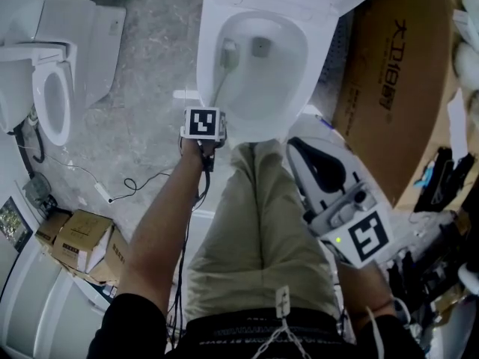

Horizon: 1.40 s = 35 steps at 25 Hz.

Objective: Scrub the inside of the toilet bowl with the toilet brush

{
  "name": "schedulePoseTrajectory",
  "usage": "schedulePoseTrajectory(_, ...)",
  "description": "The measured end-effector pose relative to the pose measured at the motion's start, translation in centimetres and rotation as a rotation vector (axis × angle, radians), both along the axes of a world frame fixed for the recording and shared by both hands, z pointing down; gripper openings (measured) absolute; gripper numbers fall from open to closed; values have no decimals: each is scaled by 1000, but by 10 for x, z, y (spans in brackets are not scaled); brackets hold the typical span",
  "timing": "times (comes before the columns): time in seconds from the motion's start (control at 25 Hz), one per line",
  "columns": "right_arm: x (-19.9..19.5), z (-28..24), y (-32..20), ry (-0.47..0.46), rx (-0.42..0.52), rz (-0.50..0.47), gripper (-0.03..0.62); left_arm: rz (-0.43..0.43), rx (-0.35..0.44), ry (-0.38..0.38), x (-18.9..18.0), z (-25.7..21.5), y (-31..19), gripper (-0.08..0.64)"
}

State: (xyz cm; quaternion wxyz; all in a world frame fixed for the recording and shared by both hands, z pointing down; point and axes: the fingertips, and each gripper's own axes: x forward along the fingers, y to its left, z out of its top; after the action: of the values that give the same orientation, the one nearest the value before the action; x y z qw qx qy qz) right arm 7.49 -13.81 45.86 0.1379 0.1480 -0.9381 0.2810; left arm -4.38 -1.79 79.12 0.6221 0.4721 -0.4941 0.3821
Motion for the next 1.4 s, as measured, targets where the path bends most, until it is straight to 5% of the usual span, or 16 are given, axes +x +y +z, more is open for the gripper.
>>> schedulePoseTrajectory(0.32,7,5,-7,3,-18,12,5,-277,-23,189,52,6,-16,2)
schedulePoseTrajectory(0.52,17,8,-16,12,-22,23,5,-363,-54,196,66,22,-21,2)
schedulePoseTrajectory(0.96,34,16,-28,20,-38,44,5,-363,-71,145,55,44,-37,2)
schedulePoseTrajectory(1.4,52,21,-37,21,-53,87,5,-263,-54,86,50,57,-67,2)
